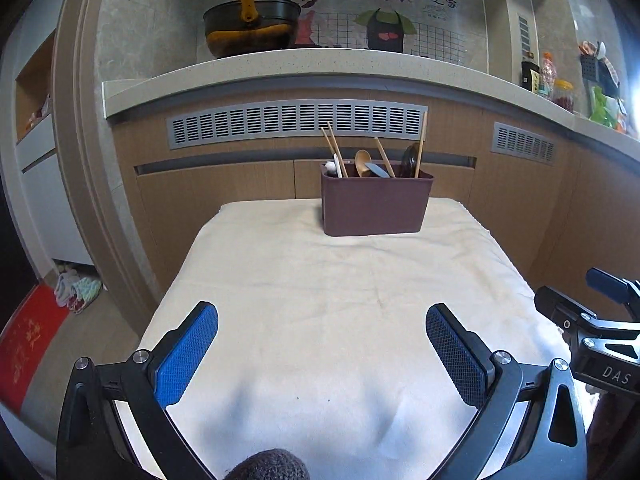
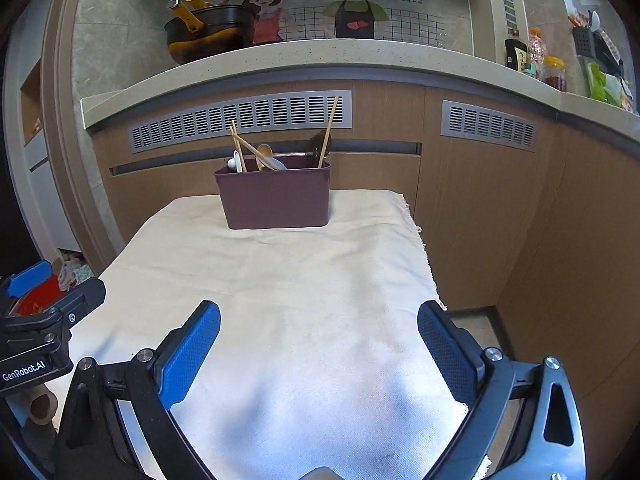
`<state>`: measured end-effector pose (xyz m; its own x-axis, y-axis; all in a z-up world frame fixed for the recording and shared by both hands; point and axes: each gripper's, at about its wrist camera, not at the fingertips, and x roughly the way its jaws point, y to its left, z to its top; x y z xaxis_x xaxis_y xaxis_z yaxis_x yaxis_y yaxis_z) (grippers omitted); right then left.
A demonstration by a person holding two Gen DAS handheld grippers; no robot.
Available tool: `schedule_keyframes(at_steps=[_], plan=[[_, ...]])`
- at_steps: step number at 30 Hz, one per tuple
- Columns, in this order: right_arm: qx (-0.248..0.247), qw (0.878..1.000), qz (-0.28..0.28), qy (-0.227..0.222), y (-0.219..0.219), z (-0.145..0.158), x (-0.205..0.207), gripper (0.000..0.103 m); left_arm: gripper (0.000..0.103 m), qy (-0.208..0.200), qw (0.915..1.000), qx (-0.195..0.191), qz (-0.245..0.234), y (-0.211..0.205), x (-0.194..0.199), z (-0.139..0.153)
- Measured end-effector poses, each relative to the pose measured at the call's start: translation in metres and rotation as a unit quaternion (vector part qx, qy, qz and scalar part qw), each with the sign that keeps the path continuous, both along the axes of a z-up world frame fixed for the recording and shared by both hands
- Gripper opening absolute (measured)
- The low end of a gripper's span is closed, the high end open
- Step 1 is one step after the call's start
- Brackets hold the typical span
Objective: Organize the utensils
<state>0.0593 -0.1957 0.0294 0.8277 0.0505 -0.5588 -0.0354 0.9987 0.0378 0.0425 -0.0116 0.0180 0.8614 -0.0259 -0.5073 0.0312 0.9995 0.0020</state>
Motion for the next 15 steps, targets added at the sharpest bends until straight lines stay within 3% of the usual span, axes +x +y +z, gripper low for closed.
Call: schedule_keyframes(at_steps=[15], plan=[[-0.005, 1.0, 0.007, 0.001, 0.0022, -0.0009, 0.0005, 0.098, 0.103, 0.004, 1.0, 0.0, -0.002, -0.0024, 0.0003, -0.0017]])
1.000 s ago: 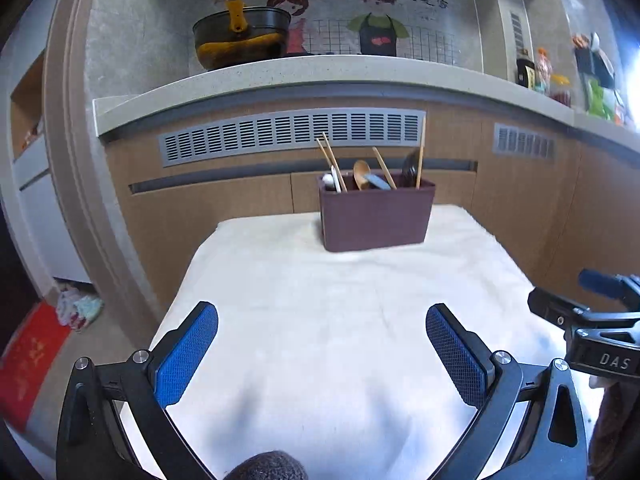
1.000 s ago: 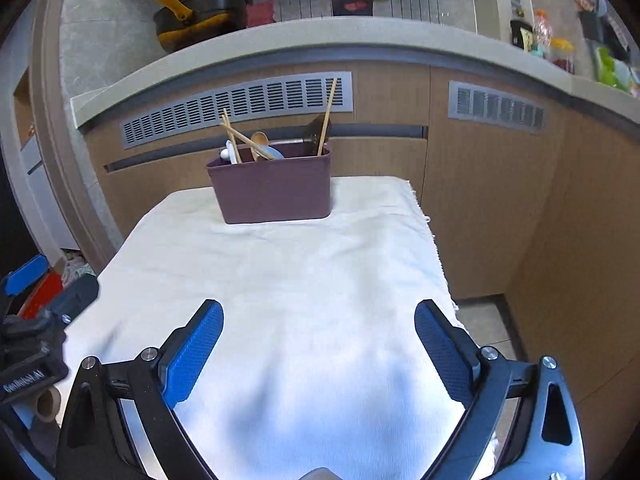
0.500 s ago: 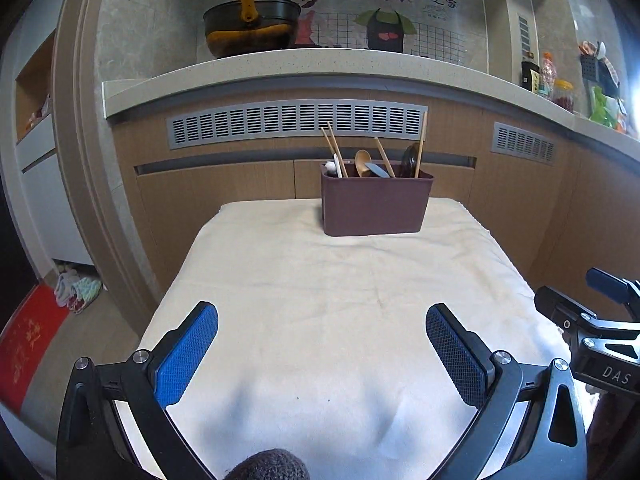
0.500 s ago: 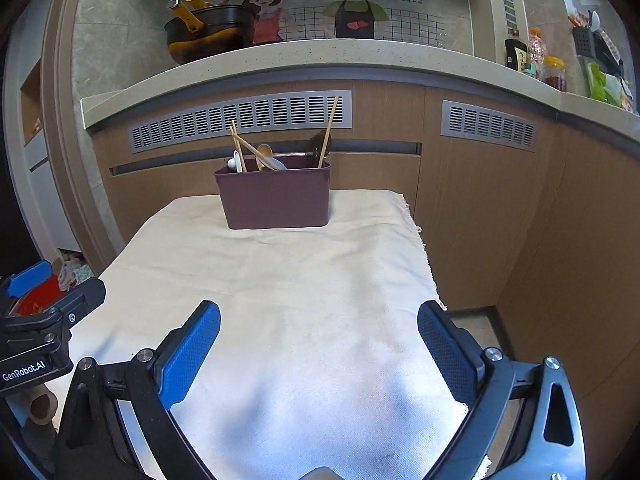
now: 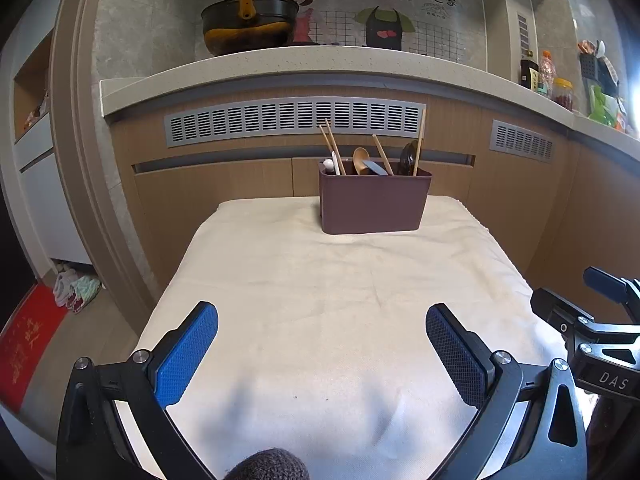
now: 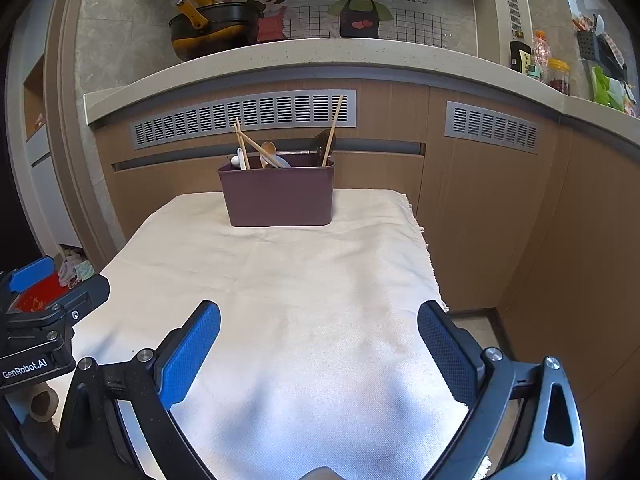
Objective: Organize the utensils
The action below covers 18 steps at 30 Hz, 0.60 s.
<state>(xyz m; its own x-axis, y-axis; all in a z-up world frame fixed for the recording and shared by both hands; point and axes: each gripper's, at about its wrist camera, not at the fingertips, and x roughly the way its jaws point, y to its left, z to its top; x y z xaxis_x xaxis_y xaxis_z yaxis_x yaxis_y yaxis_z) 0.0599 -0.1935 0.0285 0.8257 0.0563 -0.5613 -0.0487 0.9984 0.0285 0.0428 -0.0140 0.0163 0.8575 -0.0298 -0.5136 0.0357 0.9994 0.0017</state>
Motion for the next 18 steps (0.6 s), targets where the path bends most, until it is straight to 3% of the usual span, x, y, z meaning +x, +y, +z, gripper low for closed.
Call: schedule_keyframes(at_steps=[18], plan=[[0.0, 1.0, 0.0, 0.0, 0.0007, -0.0005, -0.0005, 0.099, 0.103, 0.004, 1.0, 0.003, -0.001, -0.003, 0.0003, -0.0011]])
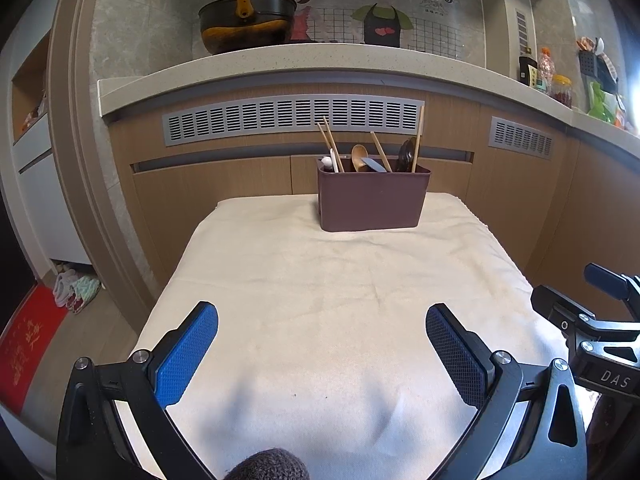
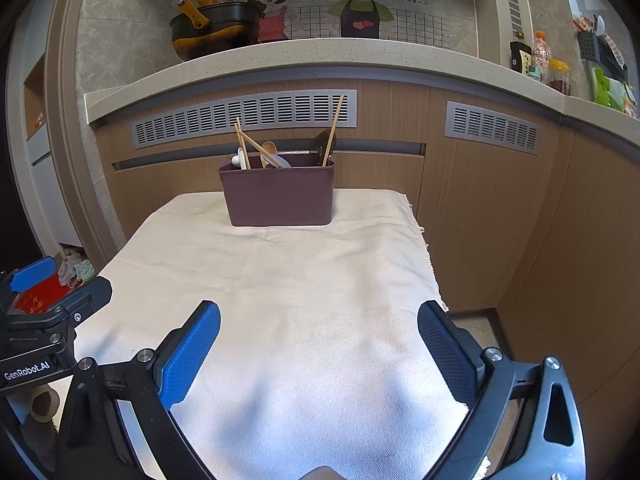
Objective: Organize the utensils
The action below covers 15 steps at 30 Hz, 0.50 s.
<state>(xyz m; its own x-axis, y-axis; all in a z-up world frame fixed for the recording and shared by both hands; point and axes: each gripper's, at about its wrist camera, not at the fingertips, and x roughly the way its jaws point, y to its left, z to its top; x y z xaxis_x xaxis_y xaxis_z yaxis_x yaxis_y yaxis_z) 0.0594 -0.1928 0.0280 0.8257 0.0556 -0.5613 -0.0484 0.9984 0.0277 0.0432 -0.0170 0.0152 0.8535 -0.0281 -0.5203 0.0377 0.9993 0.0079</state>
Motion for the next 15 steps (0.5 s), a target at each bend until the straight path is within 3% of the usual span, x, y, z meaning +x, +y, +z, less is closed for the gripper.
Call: schedule_keyframes(at_steps=[15], plan=[[0.0, 1.0, 0.0, 0.001, -0.0001, -0.0013, -0.0001, 0.099, 0.103, 0.001, 1.0, 0.002, 0.0, -0.0005, 0.0008, -0.0008]])
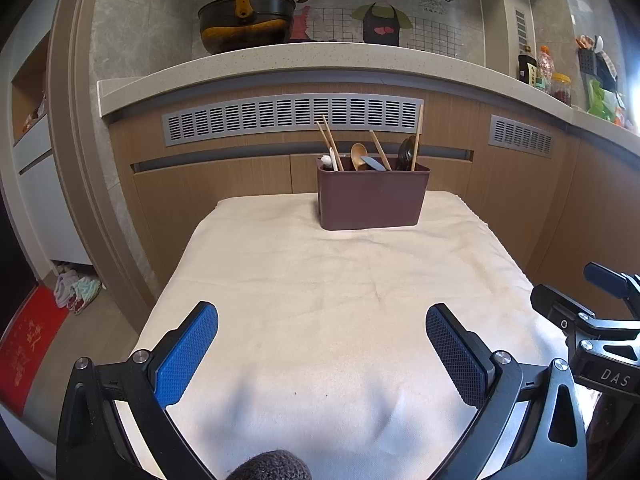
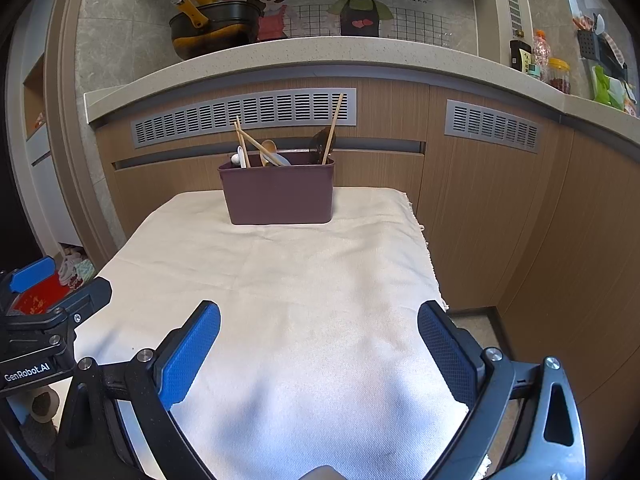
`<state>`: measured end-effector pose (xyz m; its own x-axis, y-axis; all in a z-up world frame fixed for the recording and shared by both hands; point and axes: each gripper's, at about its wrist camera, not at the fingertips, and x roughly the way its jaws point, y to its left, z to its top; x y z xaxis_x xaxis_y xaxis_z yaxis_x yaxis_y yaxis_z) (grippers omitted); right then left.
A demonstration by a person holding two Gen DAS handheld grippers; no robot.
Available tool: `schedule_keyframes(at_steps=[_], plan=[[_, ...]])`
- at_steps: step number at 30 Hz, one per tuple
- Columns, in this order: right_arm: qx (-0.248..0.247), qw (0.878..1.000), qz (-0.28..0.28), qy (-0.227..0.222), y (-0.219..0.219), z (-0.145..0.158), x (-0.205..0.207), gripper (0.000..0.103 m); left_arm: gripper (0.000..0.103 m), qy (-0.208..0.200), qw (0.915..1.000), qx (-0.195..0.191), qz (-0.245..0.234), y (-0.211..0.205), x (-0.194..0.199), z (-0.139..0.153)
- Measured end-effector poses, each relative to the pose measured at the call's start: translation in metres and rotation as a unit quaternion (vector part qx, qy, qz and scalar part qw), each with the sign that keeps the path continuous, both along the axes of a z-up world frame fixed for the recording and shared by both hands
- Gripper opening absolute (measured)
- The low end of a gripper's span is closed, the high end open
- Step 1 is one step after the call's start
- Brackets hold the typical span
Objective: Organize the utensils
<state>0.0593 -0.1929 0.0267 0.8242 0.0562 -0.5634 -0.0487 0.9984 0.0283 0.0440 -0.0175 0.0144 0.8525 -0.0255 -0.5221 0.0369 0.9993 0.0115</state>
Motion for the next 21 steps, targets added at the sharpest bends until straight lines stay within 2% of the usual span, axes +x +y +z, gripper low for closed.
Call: schedule_keyframes(at_steps=[21], plan=[[-0.001, 1.0, 0.002, 0.0, -0.0006, -0.0014, -0.0001, 0.099, 0.103, 0.008, 1.0, 0.002, -0.002, 0.0022, 0.0031, -0.0044]])
